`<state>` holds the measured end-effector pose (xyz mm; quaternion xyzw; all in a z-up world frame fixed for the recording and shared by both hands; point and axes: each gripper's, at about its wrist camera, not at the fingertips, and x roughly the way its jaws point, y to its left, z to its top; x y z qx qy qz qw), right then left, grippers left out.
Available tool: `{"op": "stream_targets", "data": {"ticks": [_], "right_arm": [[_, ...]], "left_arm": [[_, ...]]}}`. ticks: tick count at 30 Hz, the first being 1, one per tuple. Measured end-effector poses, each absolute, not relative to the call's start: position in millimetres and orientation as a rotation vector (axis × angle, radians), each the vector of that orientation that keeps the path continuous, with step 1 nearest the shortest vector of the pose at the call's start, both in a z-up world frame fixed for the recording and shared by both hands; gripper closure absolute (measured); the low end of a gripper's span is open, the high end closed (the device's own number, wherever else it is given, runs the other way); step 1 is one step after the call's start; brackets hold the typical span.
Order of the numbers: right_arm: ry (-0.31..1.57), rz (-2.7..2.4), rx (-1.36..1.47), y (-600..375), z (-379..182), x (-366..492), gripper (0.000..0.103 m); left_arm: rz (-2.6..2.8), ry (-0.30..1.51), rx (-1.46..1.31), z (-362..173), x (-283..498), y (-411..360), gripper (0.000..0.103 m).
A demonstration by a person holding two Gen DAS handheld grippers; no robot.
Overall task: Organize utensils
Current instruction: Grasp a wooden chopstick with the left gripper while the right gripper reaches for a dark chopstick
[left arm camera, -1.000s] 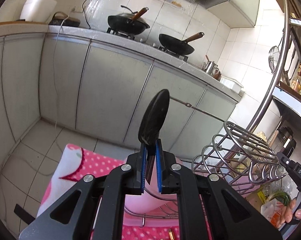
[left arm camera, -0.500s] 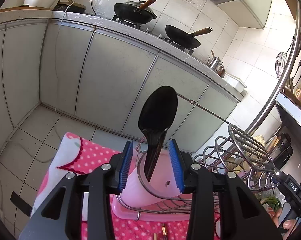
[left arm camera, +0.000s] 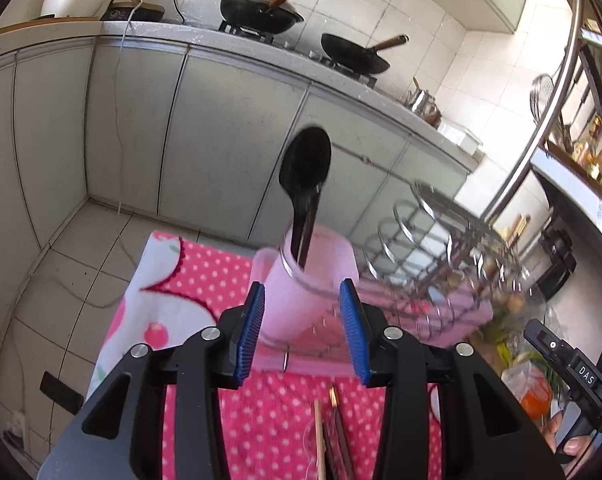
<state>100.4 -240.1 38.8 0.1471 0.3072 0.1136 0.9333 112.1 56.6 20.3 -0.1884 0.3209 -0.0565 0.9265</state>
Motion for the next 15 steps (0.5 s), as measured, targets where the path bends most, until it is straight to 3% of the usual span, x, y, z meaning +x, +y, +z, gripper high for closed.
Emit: {"op": "stream_targets", "data": {"ticks": [11,13,15], "right_arm": [[0.862,0.312,0.309,-213,-22,70,0.062],[0.901,0.324,0.328,-214,-30,70,0.066],[0.933,0.336,0.344,-216,-36,71,0.069]], "left_arm": [[-0.239,0.889,-0.251,-26,87,11,0.064],[-0.263,0.946,-0.222,-33,93,1,0.074],[-0.277,1.010,-0.209,-39,101,-7,0.090]]}}
